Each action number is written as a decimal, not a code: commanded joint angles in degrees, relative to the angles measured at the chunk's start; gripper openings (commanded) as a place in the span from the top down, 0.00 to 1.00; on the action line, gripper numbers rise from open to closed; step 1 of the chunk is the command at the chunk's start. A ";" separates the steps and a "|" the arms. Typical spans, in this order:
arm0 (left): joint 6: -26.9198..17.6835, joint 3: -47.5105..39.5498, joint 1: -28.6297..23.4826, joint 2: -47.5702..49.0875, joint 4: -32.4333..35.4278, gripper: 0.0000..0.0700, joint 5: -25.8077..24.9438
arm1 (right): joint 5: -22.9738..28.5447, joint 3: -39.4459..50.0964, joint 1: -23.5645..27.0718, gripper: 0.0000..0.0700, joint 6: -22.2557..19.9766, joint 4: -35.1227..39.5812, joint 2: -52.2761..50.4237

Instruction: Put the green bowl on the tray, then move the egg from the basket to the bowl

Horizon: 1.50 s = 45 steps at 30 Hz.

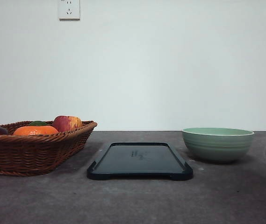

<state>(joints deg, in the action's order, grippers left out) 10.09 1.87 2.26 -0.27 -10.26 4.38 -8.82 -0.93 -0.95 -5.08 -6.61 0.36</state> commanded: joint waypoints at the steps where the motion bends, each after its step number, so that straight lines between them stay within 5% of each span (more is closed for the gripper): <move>1: 0.07 -1.07 0.00 0.09 -0.46 1.00 0.09 | 0.00 0.22 0.07 0.98 0.59 0.63 -0.15; 8: 4.03 -1.07 0.00 0.09 -0.46 1.00 0.09 | 2.35 0.22 -0.02 0.98 1.91 1.49 -0.15; 16: 25.23 -0.98 0.00 0.09 -0.41 1.00 -0.12 | 2.91 0.20 -0.04 0.98 18.95 1.76 -0.15; 19: 27.65 -0.63 0.00 0.09 0.15 1.00 -0.55 | 2.95 0.20 -0.04 0.99 24.17 4.45 -0.15; 23: 25.62 -0.52 0.00 0.09 6.16 1.00 -0.52 | 3.51 0.14 -0.04 0.99 25.31 10.91 -0.15; 30: 13.69 0.61 0.00 0.05 18.10 1.00 -0.52 | 4.43 -3.21 -0.04 0.99 25.42 12.94 0.46; 39: 9.21 12.36 0.00 -5.47 10.79 1.00 -0.48 | 3.08 -13.35 -0.04 0.99 24.74 9.72 10.30; 45: 6.82 22.93 0.00 -14.96 0.45 1.00 -0.51 | -1.27 -20.99 -0.06 0.99 19.13 6.49 20.50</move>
<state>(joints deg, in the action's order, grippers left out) 18.47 23.37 2.26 -14.41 -9.55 4.14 -9.65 -20.88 -0.97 16.66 0.00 19.49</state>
